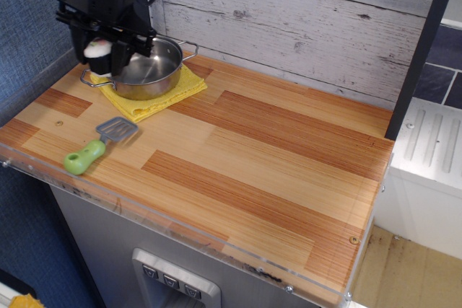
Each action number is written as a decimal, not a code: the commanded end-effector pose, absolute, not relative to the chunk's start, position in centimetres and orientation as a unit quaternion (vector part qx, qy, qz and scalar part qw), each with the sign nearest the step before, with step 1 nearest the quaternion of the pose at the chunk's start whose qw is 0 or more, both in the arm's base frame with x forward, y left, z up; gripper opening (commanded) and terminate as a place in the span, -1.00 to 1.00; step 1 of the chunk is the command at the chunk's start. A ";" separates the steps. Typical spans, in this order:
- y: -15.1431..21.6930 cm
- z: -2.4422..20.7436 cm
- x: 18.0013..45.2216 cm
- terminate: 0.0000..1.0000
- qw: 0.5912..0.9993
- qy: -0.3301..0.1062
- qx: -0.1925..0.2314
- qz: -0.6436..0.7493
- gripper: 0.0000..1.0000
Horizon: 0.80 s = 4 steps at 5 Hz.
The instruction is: Put the sushi in the pot.
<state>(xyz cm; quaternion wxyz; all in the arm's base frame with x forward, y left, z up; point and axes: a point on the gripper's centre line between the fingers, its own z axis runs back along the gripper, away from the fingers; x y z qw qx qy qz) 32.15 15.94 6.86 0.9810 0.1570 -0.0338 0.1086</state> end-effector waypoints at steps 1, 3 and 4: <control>16.1 6.5 35.5 -1.00 0.982 -0.047 0.150 0.101 -1.00; 15.5 4.7 36.7 -1.00 0.985 -0.021 0.143 0.091 -1.00; 14.7 4.3 37.3 -1.00 0.987 -0.001 0.137 0.079 1.00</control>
